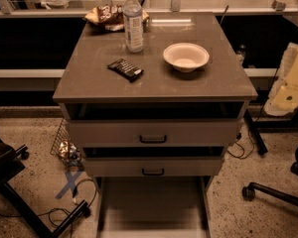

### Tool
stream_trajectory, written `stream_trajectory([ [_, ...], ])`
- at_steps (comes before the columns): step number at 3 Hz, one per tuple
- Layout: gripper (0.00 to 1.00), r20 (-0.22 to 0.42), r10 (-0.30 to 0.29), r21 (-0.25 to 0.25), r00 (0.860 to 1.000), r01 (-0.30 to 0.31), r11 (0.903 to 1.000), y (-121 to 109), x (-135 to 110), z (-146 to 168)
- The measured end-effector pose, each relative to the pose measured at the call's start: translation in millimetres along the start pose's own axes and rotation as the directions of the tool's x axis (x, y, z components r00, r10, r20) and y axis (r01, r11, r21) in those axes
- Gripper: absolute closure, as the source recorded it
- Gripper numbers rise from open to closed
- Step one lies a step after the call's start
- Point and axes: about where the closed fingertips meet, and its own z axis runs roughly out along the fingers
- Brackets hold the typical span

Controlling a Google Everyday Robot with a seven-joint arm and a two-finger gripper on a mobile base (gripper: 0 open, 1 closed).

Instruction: Place blue plastic bottle into bottom drawer

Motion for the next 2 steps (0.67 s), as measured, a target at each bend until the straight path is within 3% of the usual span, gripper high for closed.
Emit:
stream_trajectory([
  [2,0.0,0.016,-0.007,0.025,1.0,0.007,0.9997,-7.1,-7.7,1.8],
])
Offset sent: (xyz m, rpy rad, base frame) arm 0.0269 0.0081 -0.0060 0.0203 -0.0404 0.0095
